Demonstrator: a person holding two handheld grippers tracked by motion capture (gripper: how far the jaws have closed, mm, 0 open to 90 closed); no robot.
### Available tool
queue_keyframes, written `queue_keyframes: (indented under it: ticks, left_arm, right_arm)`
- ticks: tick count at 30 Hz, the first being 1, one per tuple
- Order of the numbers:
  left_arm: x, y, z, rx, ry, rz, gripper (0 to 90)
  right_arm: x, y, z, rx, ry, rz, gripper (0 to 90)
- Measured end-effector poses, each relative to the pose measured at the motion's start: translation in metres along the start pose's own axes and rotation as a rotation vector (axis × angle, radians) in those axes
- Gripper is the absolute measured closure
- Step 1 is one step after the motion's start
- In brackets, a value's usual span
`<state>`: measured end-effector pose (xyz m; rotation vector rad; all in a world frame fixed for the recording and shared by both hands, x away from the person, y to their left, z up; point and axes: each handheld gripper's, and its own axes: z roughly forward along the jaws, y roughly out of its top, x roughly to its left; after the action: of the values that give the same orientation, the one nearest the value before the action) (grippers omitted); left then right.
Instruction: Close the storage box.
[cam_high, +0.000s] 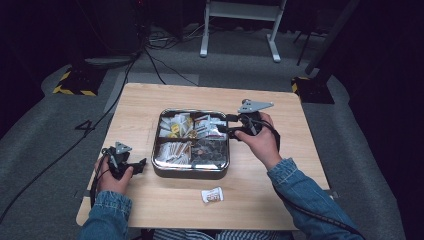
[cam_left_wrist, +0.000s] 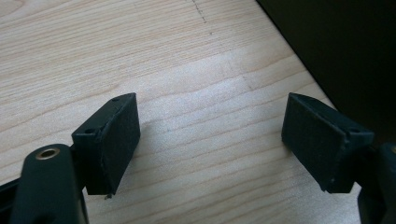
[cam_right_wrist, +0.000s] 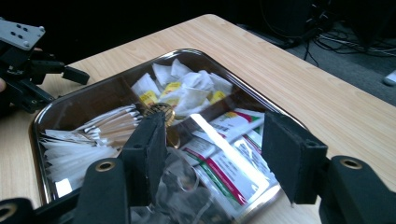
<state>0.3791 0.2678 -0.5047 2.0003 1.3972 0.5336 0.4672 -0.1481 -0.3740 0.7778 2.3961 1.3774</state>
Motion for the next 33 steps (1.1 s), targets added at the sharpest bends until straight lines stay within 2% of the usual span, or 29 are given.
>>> queue_keyframes:
  ticks: [18,23,33]
  left_arm:
    - [-0.001,-0.002,-0.002,0.002,0.006,-0.006,19.3]
    - [-0.001,-0.002,-0.002,0.001,0.005,-0.007,19.2]
    - [-0.001,-0.001,-0.001,0.004,0.0,-0.003,17.9]
  right_arm:
    - [-0.023,-0.03,-0.047,0.002,-0.062,0.037,39.0]
    - [-0.027,-0.046,-0.061,0.031,-0.089,0.034,38.1]
    - [-0.037,-0.085,-0.079,0.072,-0.148,0.081,36.4]
